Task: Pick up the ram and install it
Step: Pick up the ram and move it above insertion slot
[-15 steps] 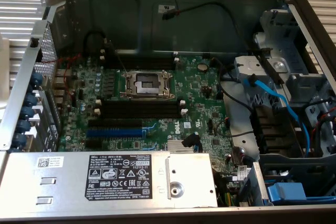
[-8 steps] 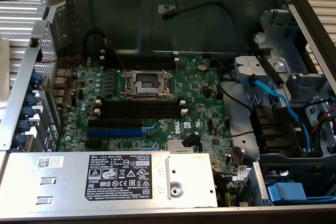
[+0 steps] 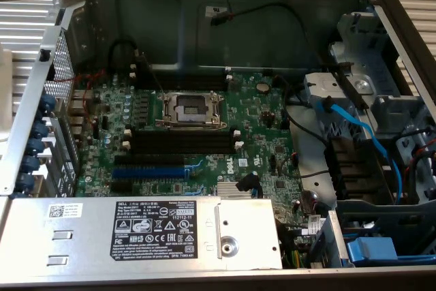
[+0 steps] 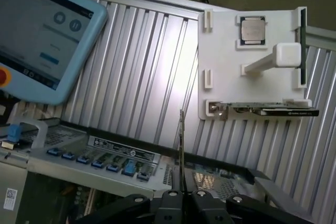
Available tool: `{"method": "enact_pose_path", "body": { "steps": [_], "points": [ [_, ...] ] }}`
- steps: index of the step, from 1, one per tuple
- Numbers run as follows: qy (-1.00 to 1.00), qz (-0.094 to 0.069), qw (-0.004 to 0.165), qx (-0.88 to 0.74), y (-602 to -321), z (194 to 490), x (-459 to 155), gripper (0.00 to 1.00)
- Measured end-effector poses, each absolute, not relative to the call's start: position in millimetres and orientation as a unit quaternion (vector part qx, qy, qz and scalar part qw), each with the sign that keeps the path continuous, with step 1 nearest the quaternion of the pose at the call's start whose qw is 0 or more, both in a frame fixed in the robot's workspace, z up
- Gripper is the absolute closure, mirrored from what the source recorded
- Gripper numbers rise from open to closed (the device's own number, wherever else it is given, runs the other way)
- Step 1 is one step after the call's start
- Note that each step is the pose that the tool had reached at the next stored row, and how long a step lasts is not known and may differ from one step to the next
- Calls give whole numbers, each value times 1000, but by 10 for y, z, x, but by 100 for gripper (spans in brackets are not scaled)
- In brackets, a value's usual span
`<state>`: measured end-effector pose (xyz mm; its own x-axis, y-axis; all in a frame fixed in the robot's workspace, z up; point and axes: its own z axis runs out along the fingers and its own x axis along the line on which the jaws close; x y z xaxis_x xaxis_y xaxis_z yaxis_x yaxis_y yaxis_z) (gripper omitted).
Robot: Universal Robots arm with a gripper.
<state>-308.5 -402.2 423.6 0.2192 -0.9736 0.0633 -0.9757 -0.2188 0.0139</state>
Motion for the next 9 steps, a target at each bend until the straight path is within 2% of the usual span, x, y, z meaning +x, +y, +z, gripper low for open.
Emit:
{"method": "enact_pose_path", "body": {
  "steps": [9],
  "points": [
    [-624,21,26,780,-4021,4238,-2448,88]
  ]
}}
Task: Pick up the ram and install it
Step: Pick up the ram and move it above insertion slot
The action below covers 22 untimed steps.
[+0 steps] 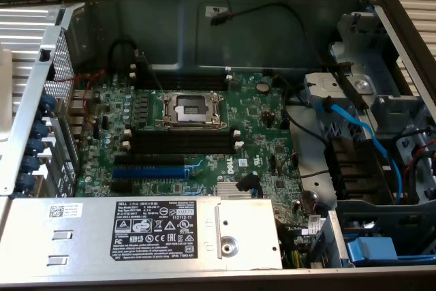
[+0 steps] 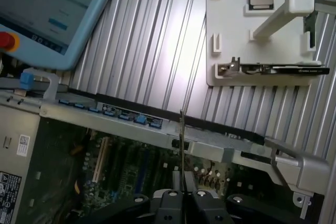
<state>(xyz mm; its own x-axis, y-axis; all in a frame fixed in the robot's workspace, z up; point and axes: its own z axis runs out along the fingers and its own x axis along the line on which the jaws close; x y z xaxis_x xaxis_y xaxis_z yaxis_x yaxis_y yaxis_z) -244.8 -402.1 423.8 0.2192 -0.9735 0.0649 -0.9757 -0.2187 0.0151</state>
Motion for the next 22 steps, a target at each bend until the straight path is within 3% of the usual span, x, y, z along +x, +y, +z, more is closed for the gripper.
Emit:
{"method": "enact_pose_path", "body": {
  "steps": [10,22],
  "points": [
    [-624,18,29,780,-4028,4239,-1676,88],
    [-658,16,29,752,-4009,4235,-1504,88]
  ]
}}
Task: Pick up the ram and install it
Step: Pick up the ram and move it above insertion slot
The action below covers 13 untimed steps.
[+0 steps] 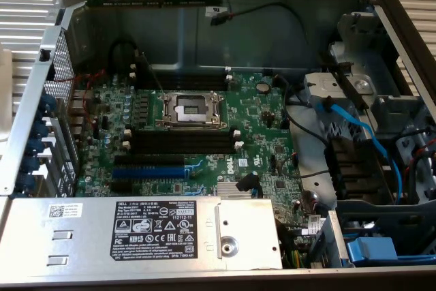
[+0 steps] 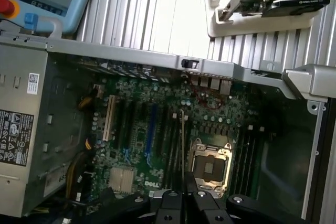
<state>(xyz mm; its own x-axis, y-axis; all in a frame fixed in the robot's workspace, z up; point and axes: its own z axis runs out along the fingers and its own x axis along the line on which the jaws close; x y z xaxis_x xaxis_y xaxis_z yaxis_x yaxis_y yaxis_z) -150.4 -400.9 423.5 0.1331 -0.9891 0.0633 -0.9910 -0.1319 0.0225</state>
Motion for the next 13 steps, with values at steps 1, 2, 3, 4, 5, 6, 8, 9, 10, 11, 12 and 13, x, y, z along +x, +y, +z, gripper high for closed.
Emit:
{"method": "enact_pose_path", "body": {
  "steps": [1,2,3,4,5,6,8,9,10,11,12,13],
  "points": [
    [-659,16,29,752,-4005,4235,-1481,88],
    [-659,16,29,751,-4000,4235,-1458,88],
    [-659,16,29,751,-3995,4235,-1435,88],
    [-660,16,29,751,-3990,4234,-1412,88],
    [-660,16,30,750,-3986,4234,-1390,88],
    [-661,16,30,750,-3981,4233,-1371,88],
    [-664,16,30,747,-3975,4230,-1347,88],
    [-666,16,30,745,-3973,4228,-1339,88],
    [-668,16,30,743,-3972,4225,-1334,88],
    [-671,16,30,741,-3971,4221,-1330,88],
    [-674,16,30,738,-3971,4216,-1328,88],
    [-678,16,30,734,-3971,4211,-1326,88]
  ]
}}
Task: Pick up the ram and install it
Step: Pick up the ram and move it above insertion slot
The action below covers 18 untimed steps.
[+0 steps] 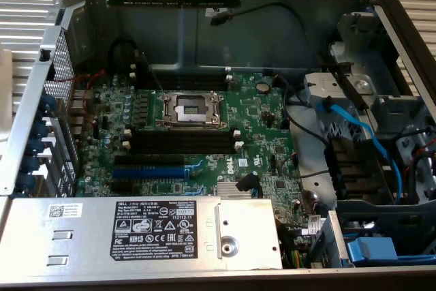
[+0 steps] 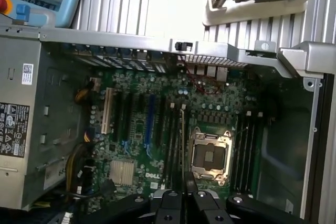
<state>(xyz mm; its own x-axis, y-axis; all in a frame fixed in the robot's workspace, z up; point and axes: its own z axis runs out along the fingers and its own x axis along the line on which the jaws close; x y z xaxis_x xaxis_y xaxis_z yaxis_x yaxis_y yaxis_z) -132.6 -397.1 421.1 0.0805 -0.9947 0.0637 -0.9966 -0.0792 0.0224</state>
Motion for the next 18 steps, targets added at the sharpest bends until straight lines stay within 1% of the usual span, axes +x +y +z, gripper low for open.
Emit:
{"method": "enact_pose_path", "body": {
  "steps": [9,18],
  "points": [
    [-693,15,30,720,-3963,4110,-1196,88],
    [-699,15,30,714,-3884,4047,-1167,88]
  ]
}}
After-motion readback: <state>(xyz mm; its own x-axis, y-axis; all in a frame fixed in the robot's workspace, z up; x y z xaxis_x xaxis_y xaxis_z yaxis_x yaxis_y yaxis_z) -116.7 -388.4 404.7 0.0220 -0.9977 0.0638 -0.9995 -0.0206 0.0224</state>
